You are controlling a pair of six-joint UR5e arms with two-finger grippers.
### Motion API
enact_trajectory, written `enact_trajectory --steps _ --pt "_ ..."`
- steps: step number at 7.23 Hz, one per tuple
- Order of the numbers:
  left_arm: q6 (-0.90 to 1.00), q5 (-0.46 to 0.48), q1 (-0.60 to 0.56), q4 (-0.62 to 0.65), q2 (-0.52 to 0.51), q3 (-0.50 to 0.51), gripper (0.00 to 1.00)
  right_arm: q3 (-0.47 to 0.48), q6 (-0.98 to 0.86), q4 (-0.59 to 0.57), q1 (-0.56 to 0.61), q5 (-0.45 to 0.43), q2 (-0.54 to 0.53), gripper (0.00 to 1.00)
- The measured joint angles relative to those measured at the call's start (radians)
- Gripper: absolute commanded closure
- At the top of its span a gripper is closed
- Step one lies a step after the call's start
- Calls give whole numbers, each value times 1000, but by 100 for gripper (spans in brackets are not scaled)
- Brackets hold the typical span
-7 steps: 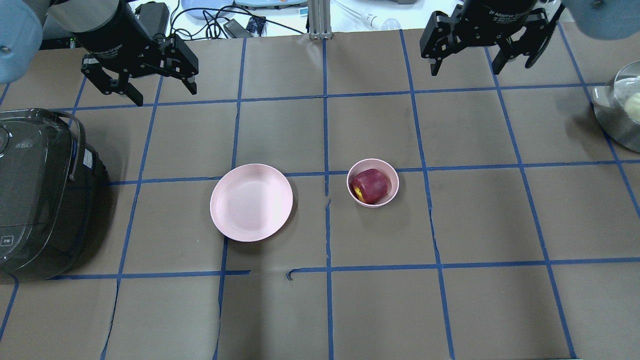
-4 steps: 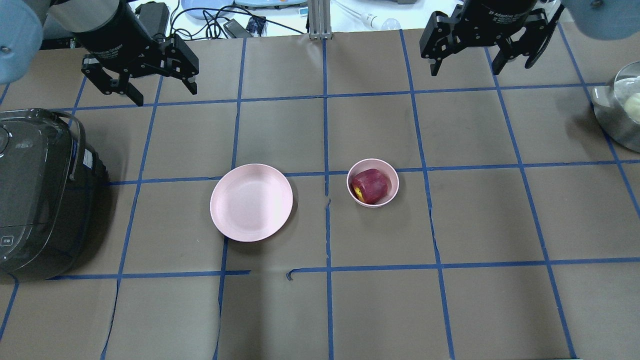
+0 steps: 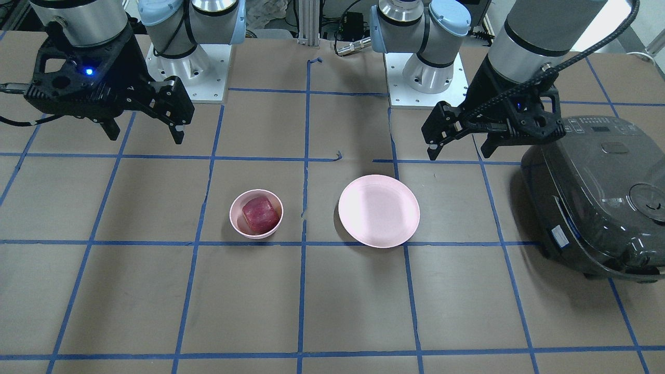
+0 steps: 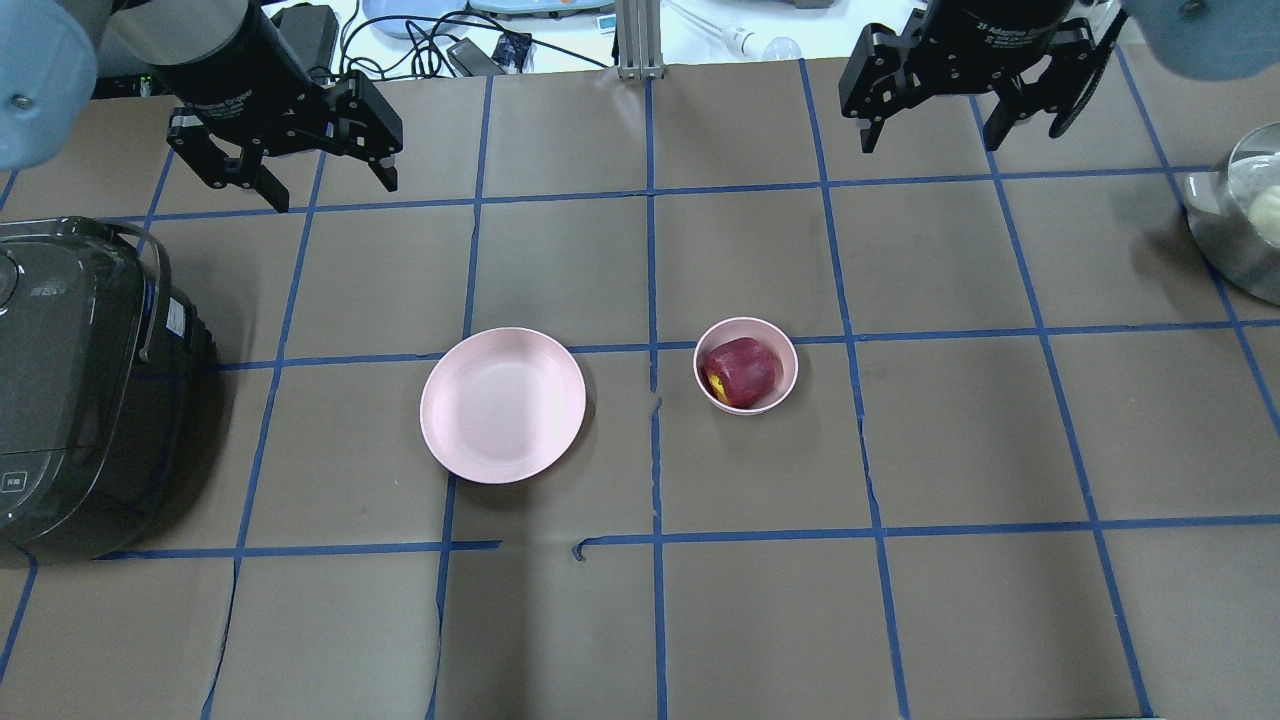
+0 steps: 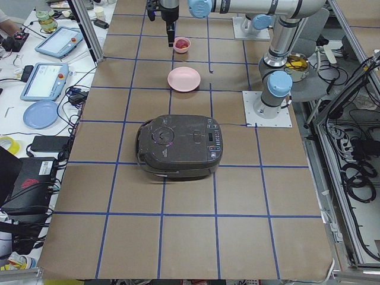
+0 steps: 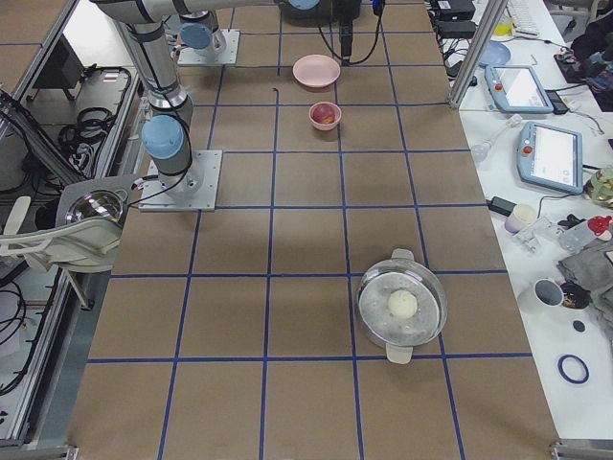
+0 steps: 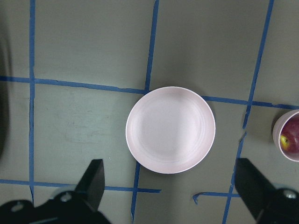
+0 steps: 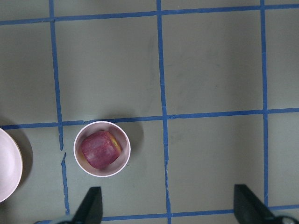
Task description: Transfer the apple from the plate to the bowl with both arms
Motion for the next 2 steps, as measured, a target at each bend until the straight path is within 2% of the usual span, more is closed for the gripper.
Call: enact_trajectory --steps 2 --pt "-7 7 -4 0 -1 0 0 0 0 0 0 0 0 0"
